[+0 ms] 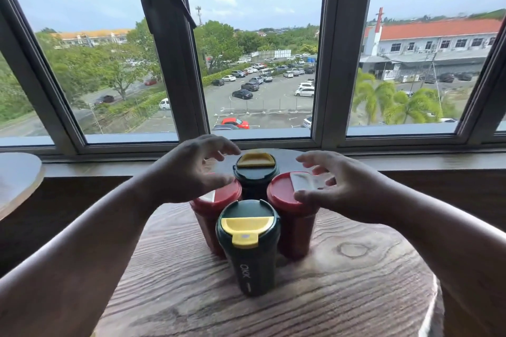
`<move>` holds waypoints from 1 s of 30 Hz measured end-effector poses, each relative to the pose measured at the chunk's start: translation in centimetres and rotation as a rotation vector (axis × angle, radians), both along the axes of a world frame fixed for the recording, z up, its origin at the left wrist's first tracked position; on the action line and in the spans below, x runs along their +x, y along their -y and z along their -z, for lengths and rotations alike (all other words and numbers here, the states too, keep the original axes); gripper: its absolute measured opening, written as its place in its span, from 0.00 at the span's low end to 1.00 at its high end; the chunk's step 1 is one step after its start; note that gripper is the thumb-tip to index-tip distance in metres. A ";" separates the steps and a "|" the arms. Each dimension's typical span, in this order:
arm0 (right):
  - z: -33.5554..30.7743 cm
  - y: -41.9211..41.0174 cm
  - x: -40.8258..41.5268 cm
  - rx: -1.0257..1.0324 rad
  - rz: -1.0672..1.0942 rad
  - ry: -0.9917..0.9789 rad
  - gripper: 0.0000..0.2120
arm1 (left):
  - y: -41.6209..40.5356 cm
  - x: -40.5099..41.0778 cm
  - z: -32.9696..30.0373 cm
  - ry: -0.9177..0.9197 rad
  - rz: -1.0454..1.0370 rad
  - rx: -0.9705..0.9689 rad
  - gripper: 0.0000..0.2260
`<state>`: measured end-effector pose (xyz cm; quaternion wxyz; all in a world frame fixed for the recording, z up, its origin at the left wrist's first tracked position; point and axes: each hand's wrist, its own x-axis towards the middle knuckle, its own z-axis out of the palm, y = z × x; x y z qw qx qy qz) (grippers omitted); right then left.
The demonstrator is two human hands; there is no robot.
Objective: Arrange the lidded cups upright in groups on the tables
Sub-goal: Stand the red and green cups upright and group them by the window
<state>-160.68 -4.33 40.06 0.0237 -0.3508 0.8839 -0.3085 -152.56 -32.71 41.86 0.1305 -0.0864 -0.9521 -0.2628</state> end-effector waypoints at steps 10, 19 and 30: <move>0.1 0.0 0.9 0.131 -0.018 -0.117 0.38 | 3.4 2.3 1.5 0.225 -0.056 0.190 0.31; 0.0 0.3 0.8 0.147 -0.030 -0.104 0.38 | 3.5 2.2 1.3 0.264 -0.018 0.202 0.32; 0.2 0.1 0.5 0.156 -0.033 -0.092 0.38 | -3.3 6.0 1.4 0.015 0.192 -0.295 0.42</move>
